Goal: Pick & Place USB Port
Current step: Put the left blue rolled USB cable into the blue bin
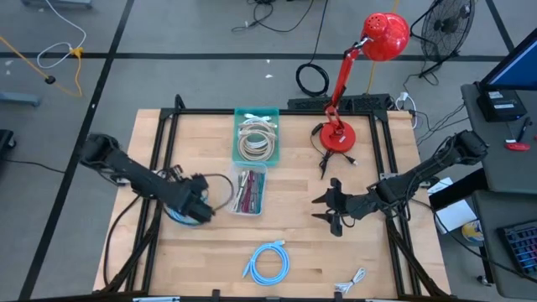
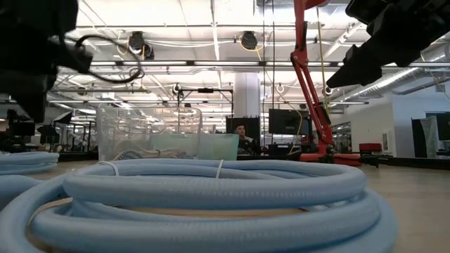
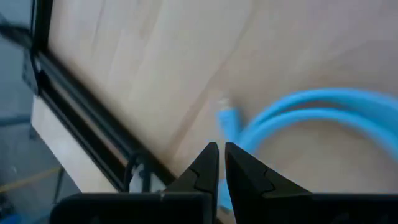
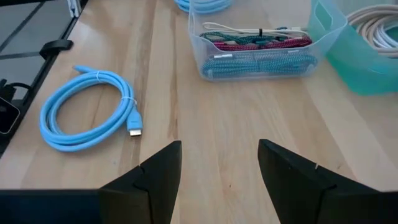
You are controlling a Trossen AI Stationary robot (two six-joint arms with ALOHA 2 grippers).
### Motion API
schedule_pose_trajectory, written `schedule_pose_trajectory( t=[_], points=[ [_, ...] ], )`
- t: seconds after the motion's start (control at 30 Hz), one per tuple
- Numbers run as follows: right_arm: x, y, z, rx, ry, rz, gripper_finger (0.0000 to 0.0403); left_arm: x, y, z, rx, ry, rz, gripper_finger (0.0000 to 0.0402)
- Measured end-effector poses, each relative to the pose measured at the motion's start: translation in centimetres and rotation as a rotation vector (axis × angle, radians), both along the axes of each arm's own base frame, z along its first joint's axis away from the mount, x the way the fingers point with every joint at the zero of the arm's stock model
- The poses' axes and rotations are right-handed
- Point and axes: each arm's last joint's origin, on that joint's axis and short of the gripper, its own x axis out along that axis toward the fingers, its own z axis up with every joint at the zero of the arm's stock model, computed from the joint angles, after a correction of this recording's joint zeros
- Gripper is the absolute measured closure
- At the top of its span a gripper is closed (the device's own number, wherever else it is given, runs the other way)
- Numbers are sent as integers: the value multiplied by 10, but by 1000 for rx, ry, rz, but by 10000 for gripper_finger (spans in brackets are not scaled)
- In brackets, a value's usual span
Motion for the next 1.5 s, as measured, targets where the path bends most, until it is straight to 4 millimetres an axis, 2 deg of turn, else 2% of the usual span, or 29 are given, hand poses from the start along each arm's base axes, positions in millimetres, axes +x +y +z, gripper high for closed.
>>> schedule_pose_trajectory(
  t=[0.1, 0.17, 0.27, 0.4, 0.5, 0.7, 0.97, 1.1, 1.3, 1.5],
  points=[
    [0, 0, 0, -9, -2, -1, 200, -27, 18, -6, -13, -43, 52, 371],
    [0, -1, 0, -25, -7, -16, 200, -38, 25, -9, -76, -148, 35, 371],
    [1, -2, 0, -33, -10, -26, 200, -47, 30, -10, -206, -284, -42, 371],
    [2, -4, 1, -38, -23, -45, 200, -59, 35, -18, -390, -292, -131, 371],
    [3, -5, 2, -36, -28, -51, 200, -58, 35, -25, -452, -288, -118, 371],
    [4, -5, 3, -34, -43, -47, 200, -48, 39, -37, -399, -217, -39, 357],
    [3, -5, 3, -36, -40, -46, 200, -35, 42, -55, -364, -102, -10, 238],
    [3, -5, 3, -39, -38, -43, 200, -31, 44, -64, -360, -26, 10, 202],
    [0, -6, -6, -31, -37, -47, 200, -27, 45, -67, -359, 11, 24, 214],
    [-3, -8, -13, -16, -25, -61, 200, -20, 40, -56, -384, -33, 17, 241]
  ],
)
